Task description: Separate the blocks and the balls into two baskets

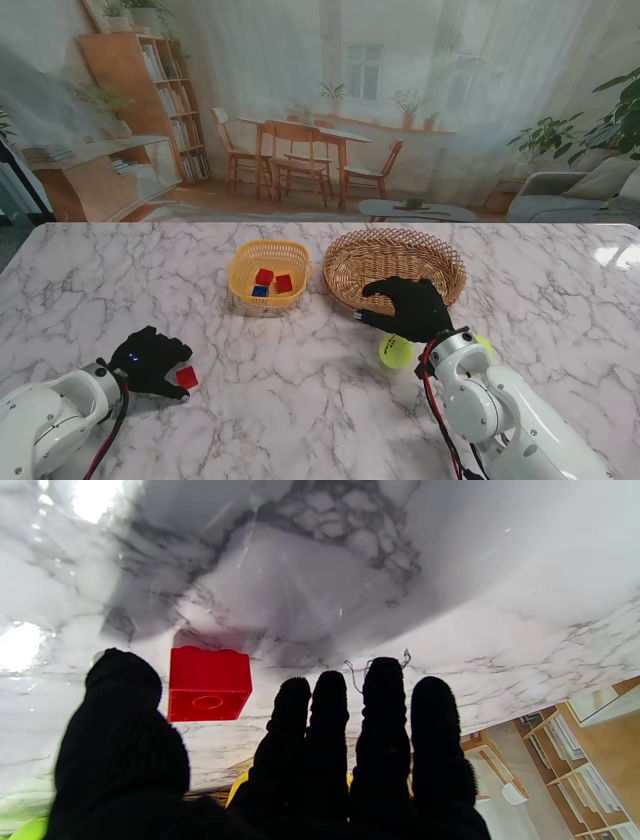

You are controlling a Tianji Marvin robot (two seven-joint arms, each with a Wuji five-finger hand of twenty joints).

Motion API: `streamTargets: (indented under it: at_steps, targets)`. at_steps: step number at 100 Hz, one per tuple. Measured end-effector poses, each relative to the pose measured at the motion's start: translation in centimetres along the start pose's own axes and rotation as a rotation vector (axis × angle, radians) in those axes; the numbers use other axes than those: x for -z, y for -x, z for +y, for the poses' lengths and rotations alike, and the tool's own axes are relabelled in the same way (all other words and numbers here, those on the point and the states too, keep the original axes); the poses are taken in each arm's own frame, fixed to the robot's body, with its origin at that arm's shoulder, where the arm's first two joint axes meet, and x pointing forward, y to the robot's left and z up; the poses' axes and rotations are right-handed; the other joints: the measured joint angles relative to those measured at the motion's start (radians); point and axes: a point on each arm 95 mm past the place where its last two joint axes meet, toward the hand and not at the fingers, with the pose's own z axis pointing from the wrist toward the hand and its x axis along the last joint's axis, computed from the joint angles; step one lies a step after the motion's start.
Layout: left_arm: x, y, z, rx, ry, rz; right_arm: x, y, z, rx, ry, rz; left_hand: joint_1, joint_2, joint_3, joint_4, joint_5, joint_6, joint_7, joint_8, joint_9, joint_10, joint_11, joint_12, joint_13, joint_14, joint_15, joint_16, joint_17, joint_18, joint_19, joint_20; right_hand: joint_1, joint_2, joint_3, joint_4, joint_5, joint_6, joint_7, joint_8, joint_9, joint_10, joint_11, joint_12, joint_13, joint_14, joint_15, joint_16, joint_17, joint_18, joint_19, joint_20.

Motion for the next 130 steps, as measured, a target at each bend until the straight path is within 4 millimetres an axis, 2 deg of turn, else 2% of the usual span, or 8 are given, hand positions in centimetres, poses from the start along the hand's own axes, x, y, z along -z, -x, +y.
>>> streamTargets:
  at_steps: [41,58,61,80,99,105,111,130]
  targets:
    - [-0.8,-0.6,0.1,0.011,-0.012,0.022,-0.1,0.0,-0.1,0.000,-0.005,-0.003,0.041,-0.012,-0.002,0.000,0.000,-0.003,0.043,0.004,0.035,-0.002,0.023,0.001,0.025,-0.001,0.025,0.007,0.026,0.000,0.037,0.000,0.000,0.000,0.000,0.000,0.000,0.000,0.000,0.000,0.000,0.000,0.000,0.000,0.000,0.000,0.000,0.000,0.000,0.000,0.000,0.000]
    - [-1.0,-0.7,0.1,0.022,-0.009,0.026,-0.1,0.0,-0.1,0.000,-0.005,-0.003,0.113,-0.012,0.027,0.000,0.000,0.000,0.086,0.012,0.033,0.001,0.052,0.024,0.044,-0.004,0.052,0.016,0.042,0.000,0.052,0.000,0.000,0.000,0.000,0.000,0.000,0.000,0.000,0.000,0.000,0.000,0.000,0.000,0.000,0.000,0.000,0.000,0.000,0.000,0.000,0.000]
    - [-1.0,-0.7,0.0,0.026,-0.008,0.026,-0.1,0.0,-0.1,0.000,-0.005,-0.003,0.130,-0.035,0.030,0.000,0.000,0.000,0.092,0.012,0.032,0.001,0.055,0.024,0.045,-0.004,0.056,0.016,0.046,0.000,0.063,0.000,0.000,0.000,0.000,0.000,0.000,0.000,0.000,0.000,0.000,0.000,0.000,0.000,0.000,0.000,0.000,0.000,0.000,0.000,0.000,0.000]
    - [-1.1,-0.7,-0.1,0.033,-0.005,0.027,-0.1,0.0,-0.1,0.000,-0.005,-0.002,0.197,-0.023,0.064,0.004,0.000,-0.013,0.132,0.013,0.044,0.001,0.083,0.026,0.075,-0.015,0.089,0.033,0.092,0.000,0.088,0.000,0.000,0.000,0.000,0.000,0.000,0.000,0.000,0.000,0.000,0.000,0.000,0.000,0.000,0.000,0.000,0.000,0.000,0.000,0.000,0.000]
    - [-1.2,-0.8,-0.1,0.052,-0.007,0.028,-0.1,0.0,-0.1,0.001,-0.004,-0.003,0.261,-0.032,0.089,0.004,0.000,-0.027,0.172,0.056,0.069,0.001,0.121,0.040,0.111,-0.020,0.136,0.059,0.134,-0.003,0.127,0.000,0.000,0.000,0.000,0.000,0.000,0.000,0.000,0.000,0.000,0.000,0.000,0.000,0.000,0.000,0.000,0.000,0.000,0.000,0.000,0.000]
    - [-1.2,-0.8,-0.1,0.054,-0.007,0.028,-0.1,0.0,-0.1,0.001,-0.004,-0.003,0.274,-0.032,0.087,0.004,-0.011,-0.027,0.181,0.058,0.091,-0.025,0.123,0.107,0.112,-0.022,0.147,0.064,0.138,-0.012,0.139,-0.001,0.000,0.000,0.000,0.000,0.000,0.000,0.000,0.000,0.000,0.000,0.000,0.000,0.000,0.000,0.000,0.000,0.000,0.000,0.000,0.000]
    - [-1.3,-0.8,-0.2,0.054,-0.007,0.029,-0.1,0.0,-0.1,0.001,-0.004,-0.003,0.294,-0.032,0.084,0.003,-0.014,-0.028,0.184,0.058,0.114,-0.025,0.121,0.177,0.124,-0.027,0.156,0.064,0.147,-0.012,0.151,-0.001,0.000,0.000,0.000,0.000,0.000,0.000,0.000,0.000,0.000,0.000,0.000,0.000,0.000,0.000,0.000,0.000,0.000,0.000,0.000,0.000]
    - [-1.3,-0.8,-0.3,0.050,-0.012,0.030,0.0,0.1,-0.1,0.001,-0.003,-0.003,0.337,-0.052,0.066,0.003,-0.015,-0.027,0.194,0.045,0.143,-0.011,0.047,0.265,0.124,-0.030,0.167,0.065,0.163,-0.015,0.153,-0.002,0.000,0.000,0.000,0.000,0.000,0.000,0.000,0.000,0.000,0.000,0.000,0.000,0.000,0.000,0.000,0.000,0.000,0.000,0.000,0.000]
